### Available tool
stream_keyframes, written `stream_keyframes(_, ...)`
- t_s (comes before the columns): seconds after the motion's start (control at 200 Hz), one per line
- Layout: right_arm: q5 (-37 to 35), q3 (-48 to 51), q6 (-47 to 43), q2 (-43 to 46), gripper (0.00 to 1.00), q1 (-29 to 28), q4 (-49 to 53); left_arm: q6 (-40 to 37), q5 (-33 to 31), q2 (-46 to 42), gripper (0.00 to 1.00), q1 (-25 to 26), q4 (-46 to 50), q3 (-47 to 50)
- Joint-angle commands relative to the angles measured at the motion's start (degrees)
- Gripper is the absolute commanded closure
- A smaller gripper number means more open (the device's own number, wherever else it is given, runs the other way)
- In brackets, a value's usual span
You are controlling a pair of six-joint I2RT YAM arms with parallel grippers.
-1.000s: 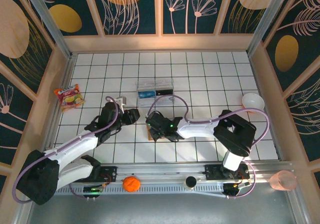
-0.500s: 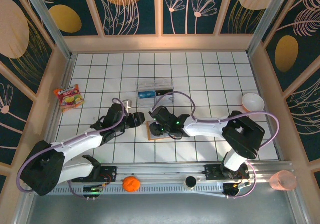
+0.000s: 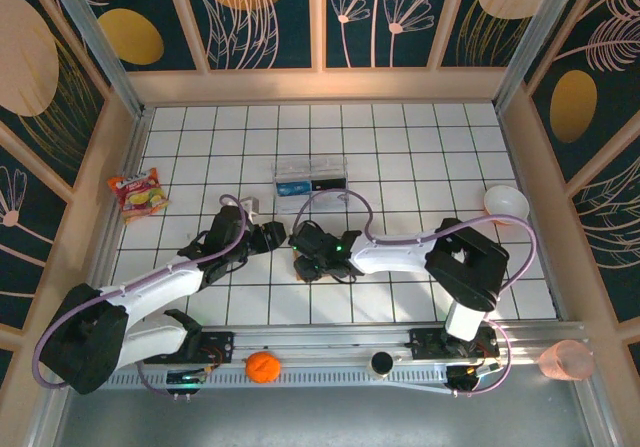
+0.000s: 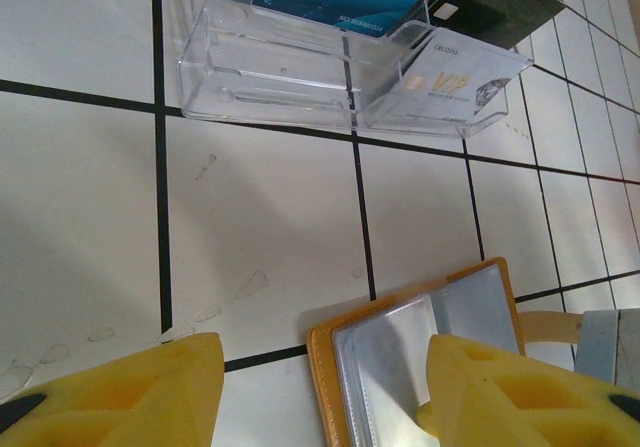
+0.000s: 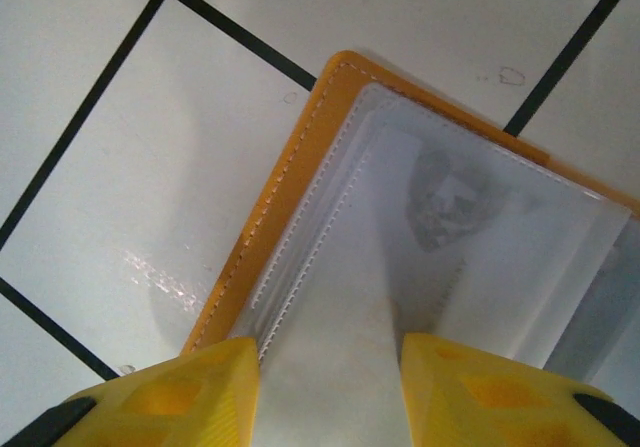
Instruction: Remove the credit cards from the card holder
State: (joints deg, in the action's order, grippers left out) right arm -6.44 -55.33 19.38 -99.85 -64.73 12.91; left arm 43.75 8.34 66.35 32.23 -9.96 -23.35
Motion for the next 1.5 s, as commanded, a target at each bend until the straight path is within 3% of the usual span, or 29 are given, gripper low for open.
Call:
stream_keyframes(0.0, -2.79, -1.62, -0.52, -2.9, 0.61, -0.66, 3.83, -1.02, 0.25, -0.76, 0.45, -0.24, 0.55, -0.02)
stream_keyframes(0.185, -3.54, -0.92, 0.83, -1.73, 0.86, -0.58, 1.97, -1.73, 2.42, -0.89, 0.53, -0.24, 0.14, 0.09)
stream_keyframes(0.43, -0.01, 2.63, 2.16, 2.98, 1.0, 0.11, -6.68, -0.02, 5.98, 1.05, 0.63, 0.47, -3.42, 0.59)
stream_keyframes(0.686, 4.52, 6.78, 3.21, 7.7, 1.0, 1.3, -16.53, 2.54, 7.52, 4.17, 0.62, 2.65, -8.44, 0.48)
stream_keyframes(0.956, 5.21, 8.57, 4.67, 8.21, 1.0, 1.71, -20.12, 3.94, 7.91, 8.11, 0.6, 4.67, -11.45, -0.11)
stream_keyframes(1.216, 6.04, 13.6, 5.32, 13.22, 0.64, 1.67, -25.15, 6.61, 9.49, 11.9, 0.59, 7.17, -16.16, -0.64)
stream_keyframes(1.496, -3.66, 19.53, 7.63, 25.84, 0.62, 2.0, -20.76, 8.74, 11.29, 12.94, 0.59, 10.86, -14.98, -1.38)
